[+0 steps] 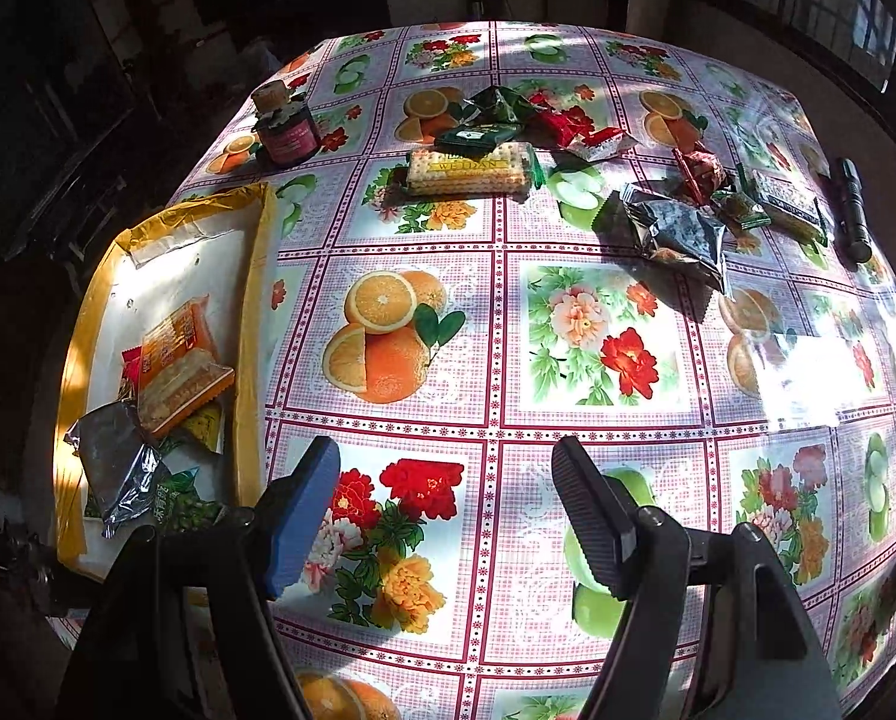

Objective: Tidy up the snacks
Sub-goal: 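Move both tools back to the remaining snack packets, then grasp the WEIDAN cracker packet with the left tool while the right tool grasps a dark foil packet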

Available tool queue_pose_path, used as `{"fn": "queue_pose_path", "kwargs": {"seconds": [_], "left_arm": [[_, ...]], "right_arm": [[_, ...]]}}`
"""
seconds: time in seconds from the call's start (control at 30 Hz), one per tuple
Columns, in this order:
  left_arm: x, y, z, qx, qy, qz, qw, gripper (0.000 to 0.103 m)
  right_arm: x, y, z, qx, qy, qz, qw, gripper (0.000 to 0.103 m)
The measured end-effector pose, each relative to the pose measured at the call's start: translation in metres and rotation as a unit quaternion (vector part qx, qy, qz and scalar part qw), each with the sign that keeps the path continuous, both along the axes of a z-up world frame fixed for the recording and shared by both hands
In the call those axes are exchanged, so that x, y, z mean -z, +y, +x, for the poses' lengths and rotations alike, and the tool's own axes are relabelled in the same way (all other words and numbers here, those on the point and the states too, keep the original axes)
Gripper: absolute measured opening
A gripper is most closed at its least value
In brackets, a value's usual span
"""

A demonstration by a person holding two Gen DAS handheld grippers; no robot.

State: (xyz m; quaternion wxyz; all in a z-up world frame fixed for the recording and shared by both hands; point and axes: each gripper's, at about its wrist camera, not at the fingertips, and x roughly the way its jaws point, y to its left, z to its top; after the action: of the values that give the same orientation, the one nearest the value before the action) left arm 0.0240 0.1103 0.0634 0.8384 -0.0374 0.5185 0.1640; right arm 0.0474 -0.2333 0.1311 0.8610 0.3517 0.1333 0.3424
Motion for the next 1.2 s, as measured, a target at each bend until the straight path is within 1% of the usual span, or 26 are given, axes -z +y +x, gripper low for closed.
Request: {"fn": "queue_pose_path", "kwargs": {"seconds": [0.03,0.07,0.13,0.23,0.33,0.47,0.53,0.63,0.73,0.83,0.93,1.0,1.13,1.2], "left_arm": [[0.001,-0.001,0.002,0.001,0.002,0.0,1.0,0.072],[0.002,-0.003,0.003,0.0,0.003,0.001,1.0,0.072],[0.005,-0.004,0.007,0.001,0.008,0.001,1.0,0.072],[0.01,-0.002,0.012,-0.003,0.015,0.0,0.9999,0.072],[0.013,0.004,0.017,-0.008,0.02,-0.003,0.9998,0.072],[0.014,0.016,0.027,-0.019,0.021,-0.003,0.9996,0.072],[0.014,0.023,0.033,-0.027,0.02,-0.005,0.9994,0.072],[0.012,0.034,0.037,-0.042,0.017,-0.014,0.9989,0.072],[0.015,0.042,0.036,-0.053,0.016,-0.024,0.9982,0.072],[0.021,0.044,0.032,-0.051,0.023,-0.032,0.9979,0.072],[0.026,0.045,0.026,-0.047,0.027,-0.037,0.9978,0.072],[0.028,0.046,0.022,-0.046,0.029,-0.041,0.9977,0.072],[0.031,0.049,0.015,-0.038,0.036,-0.041,0.9978,0.072],[0.03,0.055,0.013,-0.04,0.036,-0.037,0.9978,0.072]], "right_arm": [[0.0,0.002,0.006,-0.002,0.024,-0.027,0.999,0.103],[0.001,0.005,0.01,0.001,0.037,-0.055,0.998,0.103],[0.005,0.011,0.014,0.005,0.05,-0.091,0.995,0.103],[0.021,0.02,0.019,-0.014,0.073,-0.105,0.992,0.103],[0.035,0.037,0.03,-0.036,0.099,-0.144,0.984,0.103],[0.05,0.055,0.043,-0.065,0.132,-0.164,0.975,0.103],[0.055,0.065,0.048,-0.066,0.144,-0.181,0.971,0.103],[0.055,0.085,0.058,-0.077,0.136,-0.2,0.967,0.103],[0.05,0.125,0.075,-0.097,0.12,-0.239,0.959,0.103],[0.047,0.175,0.102,-0.118,0.108,-0.273,0.949,0.102],[0.046,0.232,0.138,-0.116,0.106,-0.325,0.933,0.102],[0.047,0.272,0.162,-0.128,0.094,-0.351,0.923,0.102],[0.057,0.348,0.215,-0.129,0.086,-0.425,0.892,0.102],[0.067,0.377,0.237,-0.136,0.09,-0.451,0.878,0.102]]}}
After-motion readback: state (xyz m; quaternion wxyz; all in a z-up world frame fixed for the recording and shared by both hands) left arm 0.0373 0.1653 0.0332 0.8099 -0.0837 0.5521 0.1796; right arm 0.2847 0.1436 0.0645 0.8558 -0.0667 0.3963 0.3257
